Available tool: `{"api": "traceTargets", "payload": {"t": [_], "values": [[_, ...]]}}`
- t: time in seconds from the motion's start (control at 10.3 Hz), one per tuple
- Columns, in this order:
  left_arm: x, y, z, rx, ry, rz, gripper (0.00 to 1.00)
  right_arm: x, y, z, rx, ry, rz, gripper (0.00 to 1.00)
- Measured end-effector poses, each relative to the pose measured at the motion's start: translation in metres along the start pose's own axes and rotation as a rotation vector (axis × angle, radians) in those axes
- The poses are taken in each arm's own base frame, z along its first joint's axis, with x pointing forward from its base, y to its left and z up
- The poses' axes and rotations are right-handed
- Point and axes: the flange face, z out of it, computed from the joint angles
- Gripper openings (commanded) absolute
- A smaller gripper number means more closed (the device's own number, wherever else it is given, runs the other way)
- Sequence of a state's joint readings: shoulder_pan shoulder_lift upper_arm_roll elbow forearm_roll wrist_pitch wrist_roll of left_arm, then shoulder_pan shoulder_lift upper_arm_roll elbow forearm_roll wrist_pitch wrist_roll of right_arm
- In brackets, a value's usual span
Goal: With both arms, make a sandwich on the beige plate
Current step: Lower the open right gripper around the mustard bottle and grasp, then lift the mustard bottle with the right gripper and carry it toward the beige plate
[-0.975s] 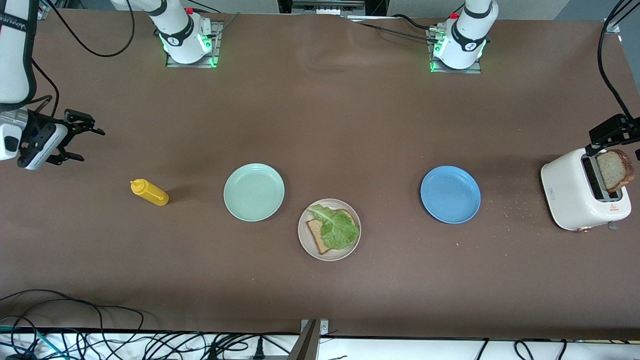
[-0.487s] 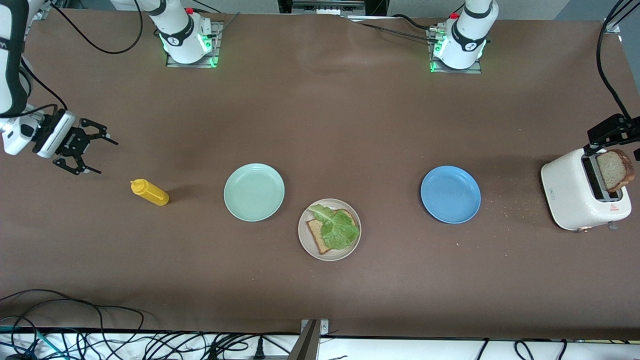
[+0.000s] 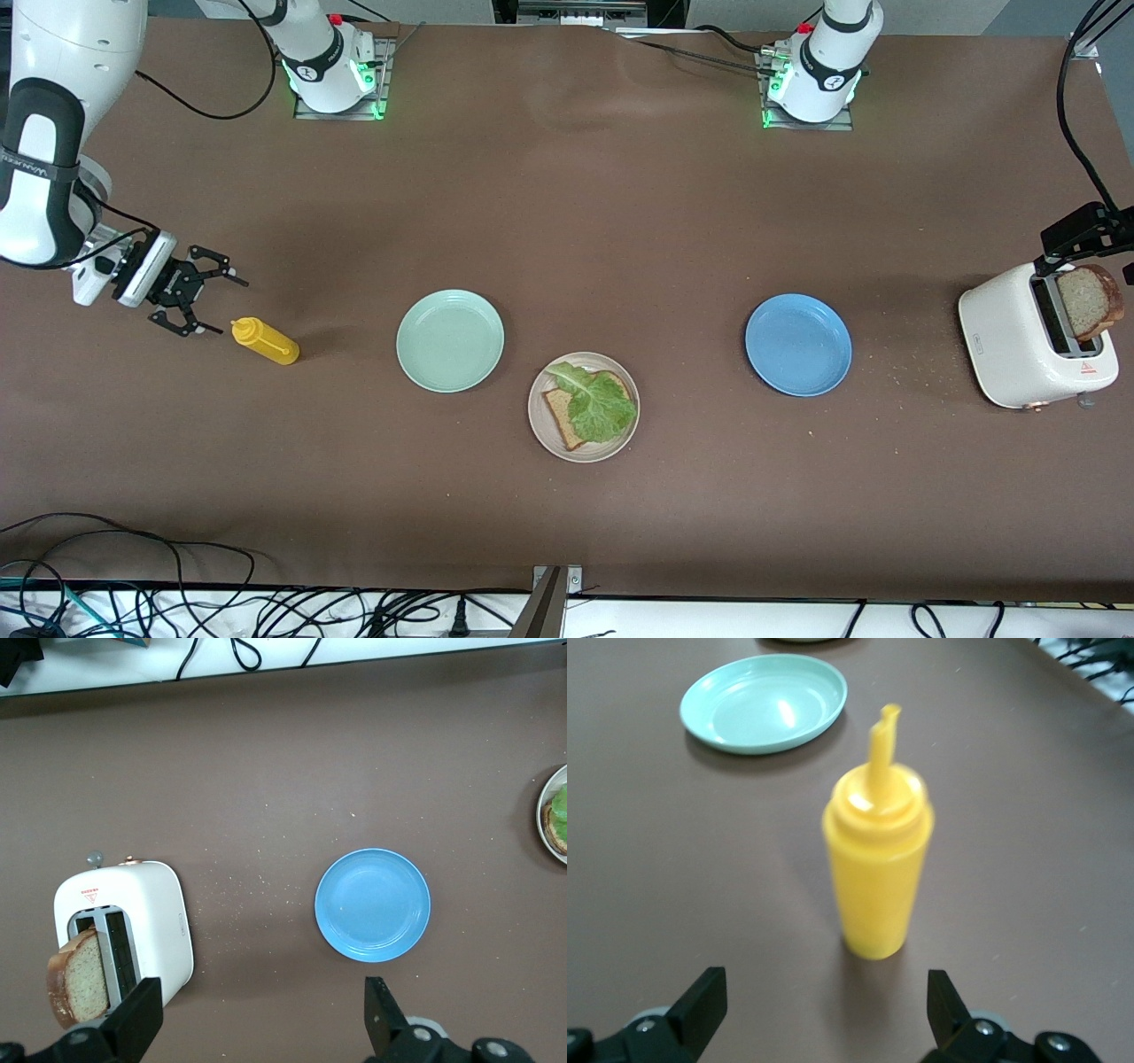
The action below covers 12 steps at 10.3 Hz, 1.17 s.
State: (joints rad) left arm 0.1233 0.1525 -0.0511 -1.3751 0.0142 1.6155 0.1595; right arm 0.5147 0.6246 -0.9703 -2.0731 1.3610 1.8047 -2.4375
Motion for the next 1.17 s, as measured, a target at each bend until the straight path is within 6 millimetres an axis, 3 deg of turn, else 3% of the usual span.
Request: {"api": "traceTargets", "payload": {"t": [0.19, 0.58, 0.78, 0.88, 1.17], "values": [[0.000, 0.000, 0.000, 0.000, 0.000, 0.000, 1.00, 0.010, 0.008, 0.021, -0.028, 0.058, 0.015, 1.00], [0.000, 0.000, 0.000, 0.000, 0.000, 0.000, 1.00, 0.004, 0.001, 0.051, 0.010, 0.135, 0.065, 0.96], [0.000, 0.000, 0.000, 0.000, 0.000, 0.000, 1.00, 0.006, 0.000, 0.066, 0.026, 0.159, 0.075, 0.24], [0.000, 0.000, 0.000, 0.000, 0.000, 0.000, 1.00, 0.010, 0.002, 0.070, 0.031, 0.161, 0.070, 0.00], [0.000, 0.000, 0.000, 0.000, -0.001, 0.000, 1.00, 0.039, 0.018, 0.078, 0.055, 0.167, -0.004, 0.00]]}}
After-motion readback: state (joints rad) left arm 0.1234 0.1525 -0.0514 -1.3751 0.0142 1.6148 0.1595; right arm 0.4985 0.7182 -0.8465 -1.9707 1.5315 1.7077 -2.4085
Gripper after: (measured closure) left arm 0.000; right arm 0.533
